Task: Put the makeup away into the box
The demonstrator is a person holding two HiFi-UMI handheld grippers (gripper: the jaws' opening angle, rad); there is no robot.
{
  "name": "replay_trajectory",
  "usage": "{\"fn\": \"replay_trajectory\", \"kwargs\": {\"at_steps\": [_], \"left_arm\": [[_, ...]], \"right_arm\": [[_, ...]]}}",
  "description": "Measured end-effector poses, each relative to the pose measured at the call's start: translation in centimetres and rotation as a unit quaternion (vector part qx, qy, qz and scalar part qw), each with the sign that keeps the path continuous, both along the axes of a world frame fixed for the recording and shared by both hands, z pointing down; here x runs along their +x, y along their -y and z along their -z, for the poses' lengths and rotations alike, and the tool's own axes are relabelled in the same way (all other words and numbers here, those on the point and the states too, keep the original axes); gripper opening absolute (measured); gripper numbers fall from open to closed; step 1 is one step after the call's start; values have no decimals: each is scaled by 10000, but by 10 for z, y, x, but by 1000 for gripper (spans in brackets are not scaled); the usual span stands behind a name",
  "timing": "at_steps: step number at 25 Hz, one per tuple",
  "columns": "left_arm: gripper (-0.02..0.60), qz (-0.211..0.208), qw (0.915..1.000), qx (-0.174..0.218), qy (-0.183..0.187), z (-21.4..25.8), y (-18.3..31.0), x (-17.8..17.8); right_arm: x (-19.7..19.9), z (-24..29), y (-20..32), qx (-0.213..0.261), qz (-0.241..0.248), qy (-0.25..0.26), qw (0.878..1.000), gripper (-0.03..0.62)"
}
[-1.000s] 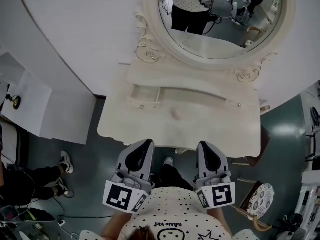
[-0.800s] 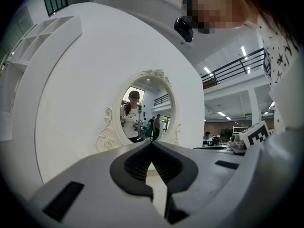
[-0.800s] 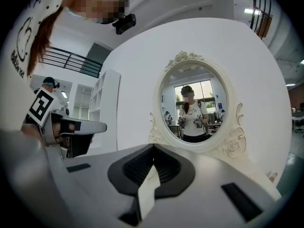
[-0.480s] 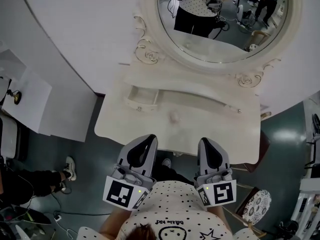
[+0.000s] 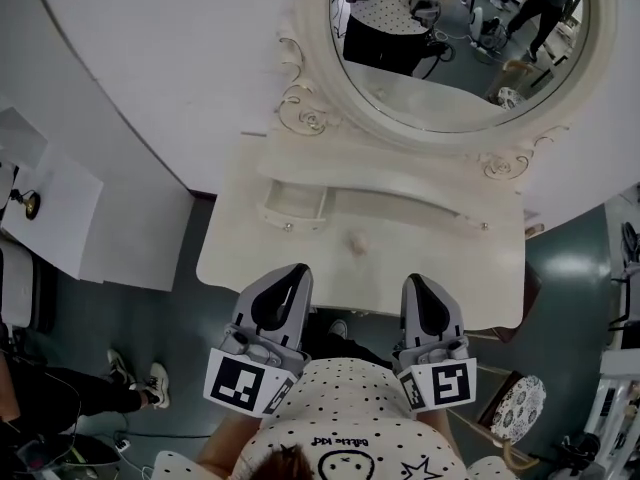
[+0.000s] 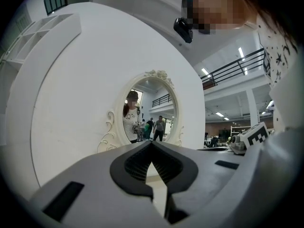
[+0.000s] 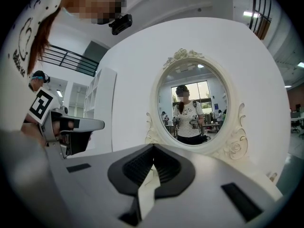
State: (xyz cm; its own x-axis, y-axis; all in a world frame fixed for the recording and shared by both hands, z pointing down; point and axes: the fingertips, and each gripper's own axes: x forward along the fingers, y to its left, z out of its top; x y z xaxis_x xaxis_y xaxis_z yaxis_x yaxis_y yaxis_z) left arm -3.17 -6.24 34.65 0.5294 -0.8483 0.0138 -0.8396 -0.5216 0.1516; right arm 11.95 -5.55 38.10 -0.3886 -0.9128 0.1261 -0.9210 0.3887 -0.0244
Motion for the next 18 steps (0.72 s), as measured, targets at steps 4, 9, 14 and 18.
{"fn": "replay_trajectory", "kwargs": {"at_steps": [4, 9, 14, 18], "left_arm": [[5, -182, 9998, -25, 5, 4, 17, -13], [5, -312, 9995, -57, 4, 4, 37, -32], [5, -342, 9993, -149, 20, -3, 52, -48], [5, -346, 9992, -200, -12, -6, 57, -53]], "right_arm": [[-12, 4, 13, -22, -190, 26, 9998, 6], [-26, 6, 27, -24, -412, 49, 9991, 6], [-32, -3, 39, -134, -643, 77, 9978, 6], [-38, -4, 46, -185, -633, 36, 9978, 6]]}}
